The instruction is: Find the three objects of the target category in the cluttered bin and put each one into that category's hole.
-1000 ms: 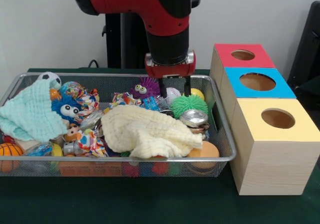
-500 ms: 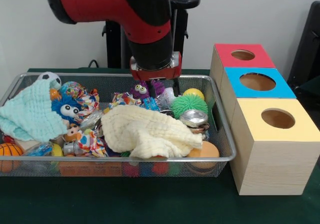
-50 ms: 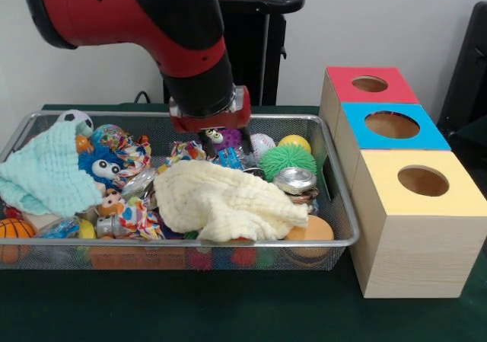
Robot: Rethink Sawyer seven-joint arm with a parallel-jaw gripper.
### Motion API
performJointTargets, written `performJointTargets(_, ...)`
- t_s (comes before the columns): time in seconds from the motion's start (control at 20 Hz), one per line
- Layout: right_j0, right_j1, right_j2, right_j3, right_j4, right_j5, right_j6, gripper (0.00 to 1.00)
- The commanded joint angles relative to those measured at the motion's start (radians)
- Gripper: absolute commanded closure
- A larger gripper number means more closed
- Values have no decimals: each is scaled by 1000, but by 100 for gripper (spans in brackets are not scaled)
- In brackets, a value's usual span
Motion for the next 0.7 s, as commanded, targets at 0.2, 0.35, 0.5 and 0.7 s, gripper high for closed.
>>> performJointTargets(0.2,8,-51,100,-124,-205,65,-338,0)
performJointTargets(0.35,6,-60,107,-119,-237,40,-328,0)
performJointTargets(0.5,8,-57,115,-135,-264,40,-333,0)
performJointTargets(0.7,9,-64,130,-161,-276,84,-338,0)
